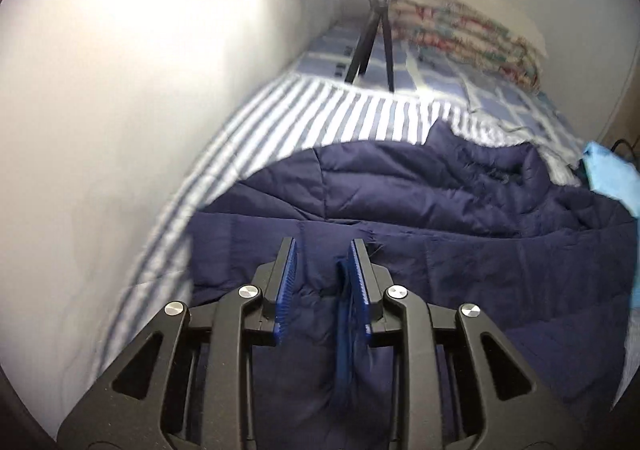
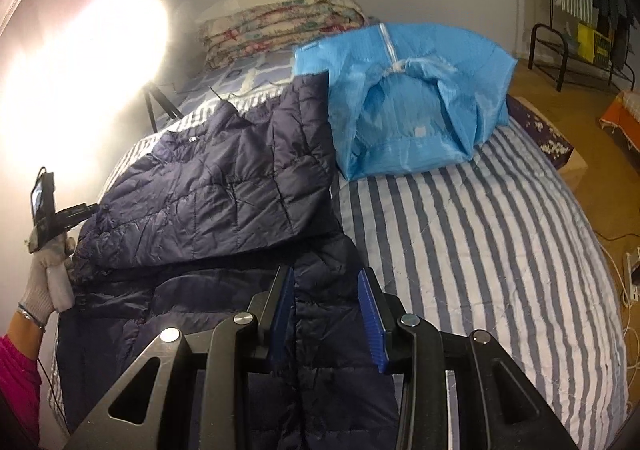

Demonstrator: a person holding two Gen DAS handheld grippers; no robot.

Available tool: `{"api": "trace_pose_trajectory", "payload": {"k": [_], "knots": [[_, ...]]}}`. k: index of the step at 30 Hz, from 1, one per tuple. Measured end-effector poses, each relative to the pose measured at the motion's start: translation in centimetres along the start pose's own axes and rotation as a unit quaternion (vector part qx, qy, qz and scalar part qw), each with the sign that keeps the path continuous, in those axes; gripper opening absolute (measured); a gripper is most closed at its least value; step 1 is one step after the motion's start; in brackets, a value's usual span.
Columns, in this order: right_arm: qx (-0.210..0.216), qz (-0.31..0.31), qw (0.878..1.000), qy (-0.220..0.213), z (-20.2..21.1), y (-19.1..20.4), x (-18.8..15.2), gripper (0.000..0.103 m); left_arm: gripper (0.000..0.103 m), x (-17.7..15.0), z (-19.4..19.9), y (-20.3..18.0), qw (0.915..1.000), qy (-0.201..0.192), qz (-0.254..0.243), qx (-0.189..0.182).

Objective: Fold large clothes

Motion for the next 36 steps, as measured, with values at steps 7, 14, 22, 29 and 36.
{"api": "trace_pose_trajectory", "payload": {"k": [7, 14, 22, 29, 36], "knots": [[0.017, 0.027, 0.998, -0.053, 4.0, -0.2, -0.9, 0.038, 0.041, -2.6, 10.8, 3.0, 0.999, -0.027, -0.024, -0.026], [0.012, 0.067, 0.993, -0.092, 8.6, -0.9, -3.2, 0.042, 0.061, -8.3, 20.8, 6.3, 0.9979, -0.034, -0.032, -0.044], [0.036, 0.027, 0.997, -0.063, 12.1, -4.1, -6.6, 0.062, 0.068, -18.8, 26.1, 11.7, 0.9951, 0.038, 0.011, -0.09], [0.065, 0.019, 0.998, 0.011, 12.4, -5.7, -12.5, 0.062, 0.068, -28.3, 24.5, 16.0, 0.9827, 0.136, 0.073, -0.103], [0.076, -0.033, 0.994, 0.077, 10.5, -8.7, -18.7, 0.062, 0.068, -32.5, 23.3, 17.3, 0.9719, 0.171, 0.1, -0.127]]}}
Point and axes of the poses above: each gripper's, at about its wrist camera, not at the fingertips, and z roughly against the way its jaws point, y to its left, x to its top, the point moved 1 cm from there along -z, roughly the way its jaws point, and after that the axes turned 3 degrees about z, right-handed, at the moved point
